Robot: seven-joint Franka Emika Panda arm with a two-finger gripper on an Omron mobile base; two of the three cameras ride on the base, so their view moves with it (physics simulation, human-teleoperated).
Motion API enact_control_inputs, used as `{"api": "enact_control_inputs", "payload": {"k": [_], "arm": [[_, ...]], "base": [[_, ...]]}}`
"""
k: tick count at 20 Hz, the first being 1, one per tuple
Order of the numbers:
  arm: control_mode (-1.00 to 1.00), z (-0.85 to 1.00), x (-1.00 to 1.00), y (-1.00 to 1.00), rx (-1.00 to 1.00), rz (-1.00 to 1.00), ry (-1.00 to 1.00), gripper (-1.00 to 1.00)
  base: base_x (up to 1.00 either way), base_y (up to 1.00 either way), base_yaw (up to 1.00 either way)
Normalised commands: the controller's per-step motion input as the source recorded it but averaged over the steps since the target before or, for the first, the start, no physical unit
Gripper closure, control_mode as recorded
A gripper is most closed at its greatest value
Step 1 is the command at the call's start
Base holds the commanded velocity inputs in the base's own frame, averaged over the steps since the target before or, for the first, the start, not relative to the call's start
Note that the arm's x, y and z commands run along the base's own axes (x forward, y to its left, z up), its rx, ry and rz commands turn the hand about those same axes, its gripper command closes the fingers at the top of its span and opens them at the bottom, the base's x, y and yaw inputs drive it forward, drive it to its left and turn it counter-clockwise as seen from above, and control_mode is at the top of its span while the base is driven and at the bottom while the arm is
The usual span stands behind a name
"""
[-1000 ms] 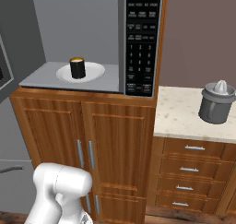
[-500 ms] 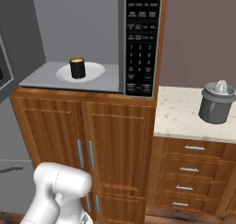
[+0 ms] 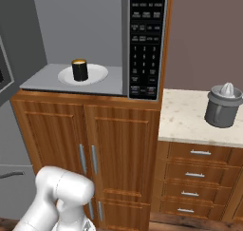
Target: Pick the mug from the counter and place it inside the microwave. Then close the microwave.
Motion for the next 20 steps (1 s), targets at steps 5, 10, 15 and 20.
{"api": "enact_control_inputs", "payload": {"k": [5,10,15,20], "arm": [[-1.00,0.00,0.00,0.59,-0.11,-0.22,0.00,-1.00],[-1.00,0.00,0.13,0.66,-0.06,-0.18,0.06,-1.00],[-1.00,-0.19,0.18,0.52,-0.01,-0.11,0.07,-1.00],[-1.00,-0.24,0.28,0.53,0.00,-0.06,0.00,-1.00]], "base": [[0.00,0.00,0.00],[0.00,0.00,0.00],[0.00,0.00,0.00],[0.00,0.00,0.00]]}}
